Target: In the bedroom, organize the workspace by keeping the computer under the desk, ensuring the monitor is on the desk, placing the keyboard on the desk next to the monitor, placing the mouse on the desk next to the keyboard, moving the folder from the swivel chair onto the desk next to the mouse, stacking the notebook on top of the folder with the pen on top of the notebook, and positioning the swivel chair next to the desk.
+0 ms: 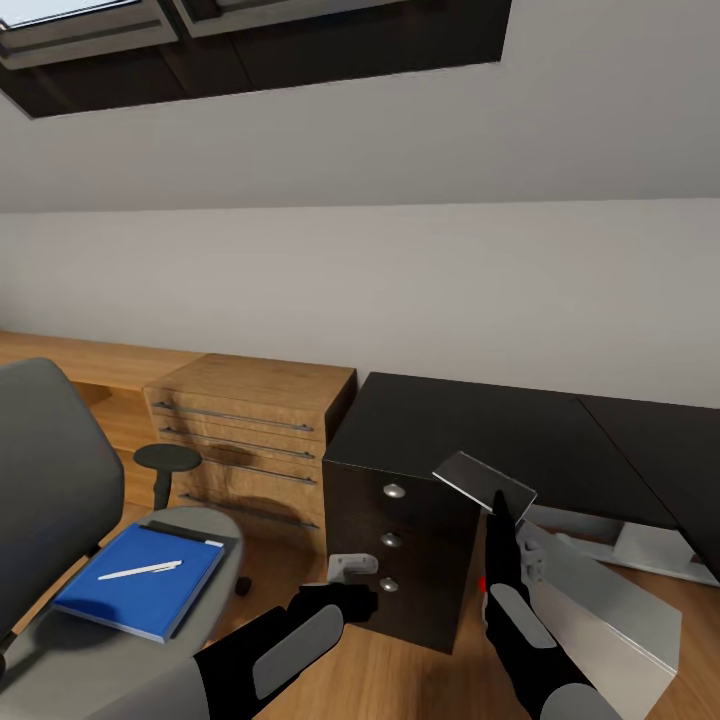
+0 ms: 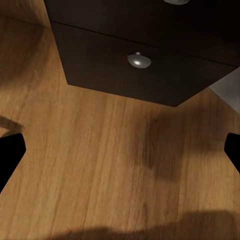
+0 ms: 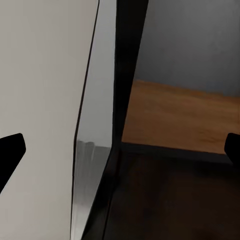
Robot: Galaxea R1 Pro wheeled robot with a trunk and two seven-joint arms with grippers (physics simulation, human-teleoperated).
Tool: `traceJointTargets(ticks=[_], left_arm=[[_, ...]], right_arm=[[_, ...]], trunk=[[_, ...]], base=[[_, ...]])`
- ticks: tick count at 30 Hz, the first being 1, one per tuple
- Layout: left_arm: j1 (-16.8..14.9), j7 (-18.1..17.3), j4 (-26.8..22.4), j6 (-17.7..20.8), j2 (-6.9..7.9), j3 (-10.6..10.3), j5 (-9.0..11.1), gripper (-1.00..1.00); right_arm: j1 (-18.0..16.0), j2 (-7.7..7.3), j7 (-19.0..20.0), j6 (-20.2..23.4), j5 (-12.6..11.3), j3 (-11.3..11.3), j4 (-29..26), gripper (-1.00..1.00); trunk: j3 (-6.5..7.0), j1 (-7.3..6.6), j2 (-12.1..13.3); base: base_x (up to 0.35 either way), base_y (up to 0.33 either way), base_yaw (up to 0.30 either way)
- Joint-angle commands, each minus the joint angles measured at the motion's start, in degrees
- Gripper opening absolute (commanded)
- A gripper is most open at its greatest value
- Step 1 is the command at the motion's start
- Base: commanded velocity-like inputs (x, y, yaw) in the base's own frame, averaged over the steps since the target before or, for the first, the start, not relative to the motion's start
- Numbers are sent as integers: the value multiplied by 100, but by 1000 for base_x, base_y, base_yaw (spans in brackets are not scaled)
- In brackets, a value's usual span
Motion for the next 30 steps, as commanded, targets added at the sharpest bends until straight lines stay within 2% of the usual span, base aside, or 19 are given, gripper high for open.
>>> traceJointTargets(ticks=[1,17,30], left_arm=[[-7,36,-6,10,3,-11,24,100],[-7,31,-5,10,9,-11,26,100],[-7,28,2,10,10,-11,32,100]], right_arm=[[-4,-4,34,-28,-61,25,4,100],[-6,-4,34,-25,-60,25,4,100],[-6,-4,34,-31,-57,24,4,100]], trunk=[[-6,-1,-3],[-6,-1,-3],[-6,-1,-3]], base=[[0,0,0],[-12,0,0],[-276,0,0]])
